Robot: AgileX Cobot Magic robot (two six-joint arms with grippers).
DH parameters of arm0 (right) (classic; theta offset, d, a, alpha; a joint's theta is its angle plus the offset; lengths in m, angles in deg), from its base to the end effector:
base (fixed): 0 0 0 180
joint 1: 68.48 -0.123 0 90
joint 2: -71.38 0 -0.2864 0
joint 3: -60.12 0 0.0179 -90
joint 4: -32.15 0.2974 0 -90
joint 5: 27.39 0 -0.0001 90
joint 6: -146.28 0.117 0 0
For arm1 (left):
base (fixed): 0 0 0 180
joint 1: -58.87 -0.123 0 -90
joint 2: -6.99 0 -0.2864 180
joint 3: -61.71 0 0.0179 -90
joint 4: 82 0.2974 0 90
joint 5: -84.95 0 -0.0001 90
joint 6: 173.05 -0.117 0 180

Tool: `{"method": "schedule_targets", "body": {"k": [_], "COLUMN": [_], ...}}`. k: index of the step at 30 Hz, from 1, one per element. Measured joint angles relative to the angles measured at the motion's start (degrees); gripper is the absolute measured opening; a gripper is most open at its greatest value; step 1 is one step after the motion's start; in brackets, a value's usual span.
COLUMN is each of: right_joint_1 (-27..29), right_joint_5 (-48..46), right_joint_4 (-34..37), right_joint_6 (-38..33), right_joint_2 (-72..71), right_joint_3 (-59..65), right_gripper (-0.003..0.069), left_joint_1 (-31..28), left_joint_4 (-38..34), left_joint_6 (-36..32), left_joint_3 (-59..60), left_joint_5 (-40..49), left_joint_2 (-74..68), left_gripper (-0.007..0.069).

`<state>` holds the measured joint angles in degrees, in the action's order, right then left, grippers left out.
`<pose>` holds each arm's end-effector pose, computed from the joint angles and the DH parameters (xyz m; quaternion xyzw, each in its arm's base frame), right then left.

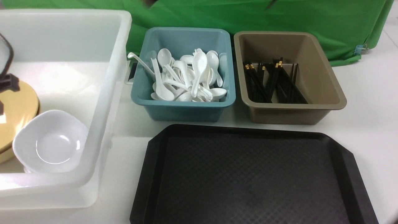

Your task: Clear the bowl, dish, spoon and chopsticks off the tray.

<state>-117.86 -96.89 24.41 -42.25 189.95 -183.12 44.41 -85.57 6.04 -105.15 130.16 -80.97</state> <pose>0.3151 0.3447 0.4923 -0.4208 0.7778 0.0985 0.4563 0.3401 0.0824 0.2723 -0.1273 0.9482 0.0115 0.2907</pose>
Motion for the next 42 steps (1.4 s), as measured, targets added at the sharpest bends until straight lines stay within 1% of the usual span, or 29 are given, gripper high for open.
{"method": "schedule_targets", "body": {"k": [6, 8, 10, 12, 14, 18, 19, 21, 25, 28, 31, 33, 35, 37, 39, 42], "right_joint_1": [0.77, 0.77, 0.77, 0.77, 0.77, 0.77, 0.77, 0.77, 0.82, 2.45, 5.62, 8.27, 11.14, 14.59, 16.97, 18.82], "right_joint_5": [-0.25, -0.25, -0.26, -0.26, -0.26, -0.26, -0.26, -0.26, -0.26, -0.21, -0.15, -0.03, 0.38, 2.86, 7.42, 17.61], "right_joint_4": [-0.12, -0.12, -0.12, -0.17, -0.17, -0.17, -0.17, -0.17, -1.64, -5.82, -7.01, -7.44, -7.79, -8.37, -8.72, -8.78], "right_joint_6": [-0.17, -0.25, -0.25, -0.25, -0.25, -0.25, -0.25, -0.72, -2.11, -0.75, 1.18, 2.75, 4.39, 6.17, 7.88, 10.55], "right_joint_2": [-7.22, -8.00, -8.95, -9.35, -9.41, -9.41, -9.41, -9.41, -9.47, -10.56, -14.35, -18.35, -23.54, -30.36, -37.90, -48.85], "right_joint_3": [9.61, 10.64, 11.66, 11.91, 11.93, 12.10, 12.10, 12.10, 12.10, 12.55, 15.09, 18.40, 22.39, 29.71, 38.21, 51.36], "right_gripper": [0.0008, 0.0008, 0.0008, 0.0008, 0.0008, 0.0008, 0.0008, 0.0008, 0.0006, 0.0006, 0.0006, 0.0006, 0.0006, 0.0006, 0.0006, 0.0006], "left_joint_1": [0.00, 0.00, 0.33, 1.65, 3.35, 4.60, 4.60, 4.64, 5.64, 9.96, 14.99, 18.18, 20.90, 23.06, 23.94, 24.09], "left_joint_4": [-1.42, -1.61, -3.46, -3.58, -2.42, 2.87, 4.69, 6.13, 4.97, -1.97, -7.24, -10.21, -11.69, -12.52, -12.87, -12.85], "left_joint_6": [-2.42, -2.56, -3.40, -4.48, -4.55, -0.29, 0.91, 2.13, 1.39, -5.73, -11.15, -13.23, -14.54, -15.17, -15.51, -14.87], "left_joint_3": [-0.17, -0.17, -0.17, -0.23, -0.23, -0.23, -0.23, -0.23, -0.23, -0.23, -0.23, -0.23, -0.23, 0.64, 2.93, 7.42], "left_joint_5": [-1.28, -1.49, -1.01, -0.90, -0.12, 0.91, 0.94, 0.94, 1.70, 3.98, 4.03, 4.20, 4.83, 5.57, 5.80, 5.17], "left_joint_2": [-8.20, -9.51, -10.99, -11.51, -11.50, -10.17, -8.70, -6.02, -0.18, 8.93, 15.73, 21.08, 25.27, 30.94, 36.41, 44.13], "left_gripper": [-0.0013, -0.0013, -0.0013, -0.0012, -0.0012, -0.0012, -0.0012, -0.0012, -0.0012, -0.0012, -0.0012, -0.0012, -0.0012, -0.0012, -0.0012, -0.0012]}}
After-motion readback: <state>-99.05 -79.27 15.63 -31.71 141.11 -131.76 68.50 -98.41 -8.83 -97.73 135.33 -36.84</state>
